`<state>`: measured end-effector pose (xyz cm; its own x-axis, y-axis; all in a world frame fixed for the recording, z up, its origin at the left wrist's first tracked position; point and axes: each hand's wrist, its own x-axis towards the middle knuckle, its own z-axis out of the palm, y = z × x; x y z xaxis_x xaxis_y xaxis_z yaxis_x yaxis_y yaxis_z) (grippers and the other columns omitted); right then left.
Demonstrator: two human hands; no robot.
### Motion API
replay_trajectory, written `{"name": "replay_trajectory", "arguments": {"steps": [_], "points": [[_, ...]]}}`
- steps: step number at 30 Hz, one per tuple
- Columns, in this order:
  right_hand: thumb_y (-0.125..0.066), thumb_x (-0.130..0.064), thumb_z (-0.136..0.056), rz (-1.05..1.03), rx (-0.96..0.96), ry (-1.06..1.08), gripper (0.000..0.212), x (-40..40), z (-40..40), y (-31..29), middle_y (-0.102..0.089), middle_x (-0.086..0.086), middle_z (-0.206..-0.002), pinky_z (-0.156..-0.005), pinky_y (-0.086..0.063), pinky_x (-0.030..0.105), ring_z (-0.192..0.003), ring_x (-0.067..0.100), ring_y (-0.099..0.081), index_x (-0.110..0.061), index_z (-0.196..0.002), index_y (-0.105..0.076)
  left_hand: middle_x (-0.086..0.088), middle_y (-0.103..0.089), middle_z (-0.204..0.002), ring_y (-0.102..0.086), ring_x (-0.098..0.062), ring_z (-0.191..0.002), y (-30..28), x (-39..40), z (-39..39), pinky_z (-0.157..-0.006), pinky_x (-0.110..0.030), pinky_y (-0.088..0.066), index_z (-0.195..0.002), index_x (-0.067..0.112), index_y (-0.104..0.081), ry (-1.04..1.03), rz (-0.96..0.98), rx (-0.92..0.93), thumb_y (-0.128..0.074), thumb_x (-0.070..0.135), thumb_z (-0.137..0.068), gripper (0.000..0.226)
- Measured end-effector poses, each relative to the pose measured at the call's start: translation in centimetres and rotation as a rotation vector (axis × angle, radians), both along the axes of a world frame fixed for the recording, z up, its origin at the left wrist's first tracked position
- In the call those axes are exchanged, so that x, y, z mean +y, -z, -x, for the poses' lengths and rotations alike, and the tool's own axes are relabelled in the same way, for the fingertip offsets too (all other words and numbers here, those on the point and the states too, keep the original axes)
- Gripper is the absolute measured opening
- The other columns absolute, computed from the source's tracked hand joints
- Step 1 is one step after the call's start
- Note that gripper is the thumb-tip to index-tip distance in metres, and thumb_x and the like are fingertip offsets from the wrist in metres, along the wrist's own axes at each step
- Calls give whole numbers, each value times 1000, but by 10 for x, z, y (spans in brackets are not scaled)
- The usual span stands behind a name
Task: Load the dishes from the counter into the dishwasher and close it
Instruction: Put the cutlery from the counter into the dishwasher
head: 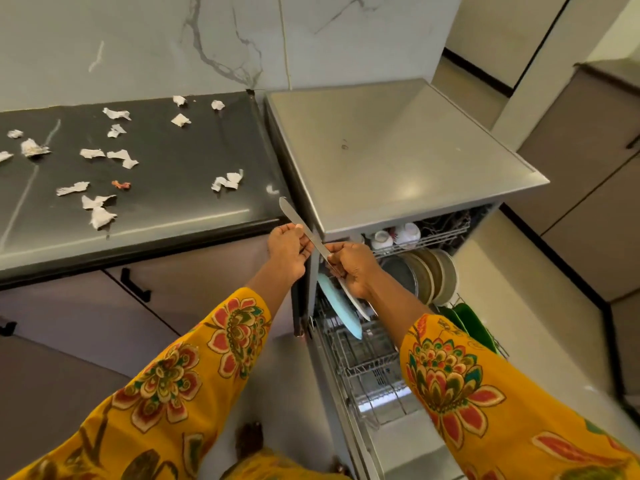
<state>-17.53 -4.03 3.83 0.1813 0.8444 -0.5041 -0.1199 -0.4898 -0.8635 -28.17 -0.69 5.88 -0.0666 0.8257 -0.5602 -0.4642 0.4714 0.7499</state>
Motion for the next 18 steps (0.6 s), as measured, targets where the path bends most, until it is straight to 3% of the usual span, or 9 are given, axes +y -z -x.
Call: {"name": "replay_trajectory", "arguments": {"steps": [5,11,18], "points": [[-38,15,-84,31,76,46,34,-38,-45,21,-52,12,-67,-53,-31,25,-53,15,-38,-7,-76,-63,-7,-55,-76,-52,-15,-66,18,-33,-42,-65,-26,-49,-80,12,-49,22,31,5,-49,2,-95,18],[-41,13,-87,130,108,78,32,-77,-88,48,-56,11,-70,-56,-35,25,-58,17,-40,-8,-77,-63,-8,-53,-74,-51,-15,-66,43,-70,-86,-65,-27,-49,-79,10,-48,40,112,24,-49,-1,-95,19],[-42,14,-89,184,193,160,23,-118,-120,76,-50,9,-58,-41,-30,19,-33,6,-36,0,-102,-56,-8,-48,-67,-46,-15,-59,85,-87,-121,-64,-29,-48,-76,10,-47,110,196,94,-46,-2,-95,23]]}}
